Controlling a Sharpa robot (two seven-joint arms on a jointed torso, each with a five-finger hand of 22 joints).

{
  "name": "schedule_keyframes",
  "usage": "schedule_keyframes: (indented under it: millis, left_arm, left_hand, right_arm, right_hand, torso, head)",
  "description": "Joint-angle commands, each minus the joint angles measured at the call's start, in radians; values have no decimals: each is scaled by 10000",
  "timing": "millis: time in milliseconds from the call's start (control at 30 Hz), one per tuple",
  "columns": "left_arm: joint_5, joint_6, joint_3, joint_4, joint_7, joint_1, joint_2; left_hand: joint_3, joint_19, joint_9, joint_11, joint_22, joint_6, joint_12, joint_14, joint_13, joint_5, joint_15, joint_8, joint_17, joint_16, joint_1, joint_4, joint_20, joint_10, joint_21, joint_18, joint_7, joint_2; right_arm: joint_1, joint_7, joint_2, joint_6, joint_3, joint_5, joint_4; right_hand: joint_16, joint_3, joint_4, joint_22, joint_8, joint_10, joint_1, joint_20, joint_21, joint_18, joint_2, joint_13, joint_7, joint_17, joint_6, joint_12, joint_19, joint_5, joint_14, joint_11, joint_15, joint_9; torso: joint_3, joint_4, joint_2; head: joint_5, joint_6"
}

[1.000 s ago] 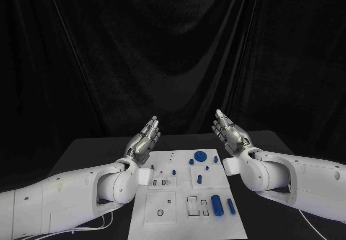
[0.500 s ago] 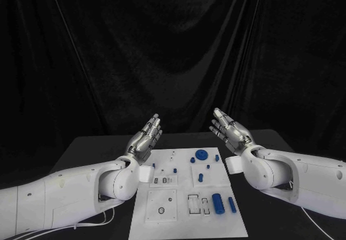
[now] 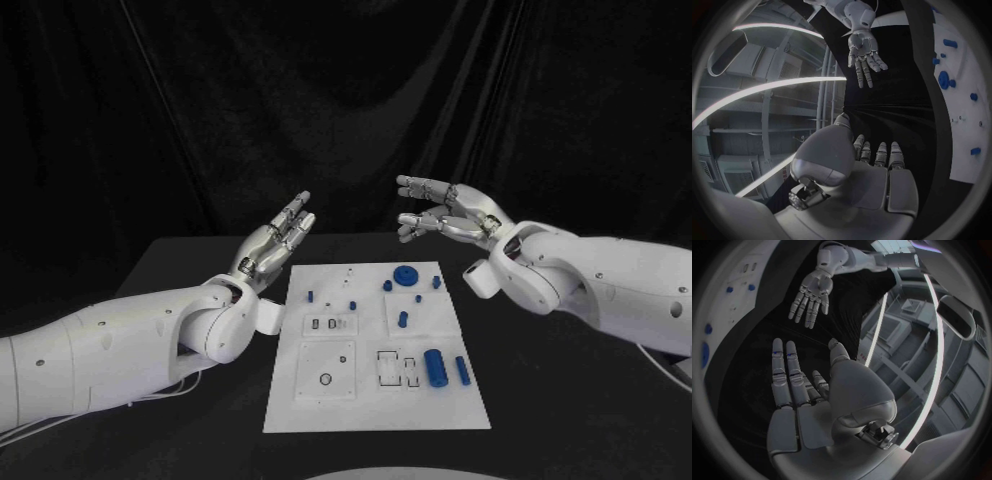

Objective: Assemble the parts on the task board

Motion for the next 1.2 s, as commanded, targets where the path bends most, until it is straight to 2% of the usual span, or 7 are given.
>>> schedule_keyframes:
  millis: [33,200,233,433,600,633,1200]
  left_arm:
    - [-1287,-82,11,68,1924,-16,-144]
    - [-1531,-77,12,174,1979,-18,-407]
    - [-1559,-76,12,202,1985,-14,-446]
    - [-1635,13,14,542,1973,58,-713]
    - [-1649,130,15,931,1961,101,-1106]
    - [-1651,159,15,1016,1941,111,-1201]
    - [-1657,479,16,1642,1701,167,-1849]
  left_hand:
    - [22,0,26,7,-13,137,-65,13,-15,44,-286,64,-13,-36,133,8,157,6,-33,91,0,-19]
    - [34,0,30,47,-13,224,-65,13,-15,134,-147,64,-13,-36,299,3,343,6,-33,133,43,-63]
    - [38,0,27,54,-13,204,-65,13,-15,159,-127,59,-13,-36,317,4,358,6,-33,137,48,-63]
    - [77,0,31,127,-13,254,-65,13,-15,384,-63,63,-13,-36,497,-1,400,6,-33,145,116,-82]
    - [153,0,21,113,-13,186,-65,13,-15,814,-57,49,-13,-36,765,7,372,6,-33,151,105,-90]
    - [161,0,15,116,-13,136,-65,13,-15,835,-40,42,-13,-36,788,12,365,6,-33,150,102,-83]
    - [271,0,27,249,-13,170,-65,13,-15,1369,83,59,-13,-36,1079,-5,397,6,-33,130,224,-66]
  right_arm:
    - [312,-1756,60,392,9,-4436,-198]
    - [848,-2712,81,213,9,-7196,-237]
    - [951,-2904,65,163,9,-7773,-197]
    - [1340,-3862,-15,207,10,-10552,140]
    - [1426,-4324,-51,380,10,-11654,433]
    - [1437,-4422,-68,446,10,-11828,500]
    - [1430,-4627,43,408,9,-12623,483]
  right_hand:
    - [72,310,-289,-65,187,936,393,-219,-35,13,-25,87,148,50,728,412,607,-342,559,-30,-176,81]
    - [-62,861,-688,-232,631,3147,751,-559,-203,42,-282,215,185,127,2883,1084,1676,-351,1562,-218,-502,300]
    - [-23,985,-811,-206,1070,3608,861,-710,-126,46,-326,247,273,178,4264,1174,2009,-334,1922,-312,-639,553]
    - [75,1275,-1060,-27,914,4946,903,-1181,252,34,-576,243,55,437,4634,1098,3159,-455,3304,-603,-1096,675]
    - [314,1453,-1122,282,976,5724,816,-1511,806,18,-733,199,319,792,5393,765,4080,-628,4425,-731,-1371,748]
    - [629,1604,-1106,456,777,5971,792,-1643,1134,24,-771,195,152,1012,5286,590,4591,-1546,5088,-841,-1512,653]
    - [1124,2481,-44,795,119,6905,-198,-1716,1379,9,-1652,251,93,2094,5514,-473,4896,-2609,5409,-937,-1625,457]
  torso:
    - [-4,-1,25]
    - [-24,34,61]
    - [-37,39,73]
    - [-108,117,326]
    - [-130,167,607]
    - [-131,181,653]
    - [-104,493,1778]
  head:
    - [-46,-359]
    - [-40,-704]
    - [-32,-764]
    - [-73,-1012]
    - [-177,-756]
    - [-185,-748]
    - [-436,-132]
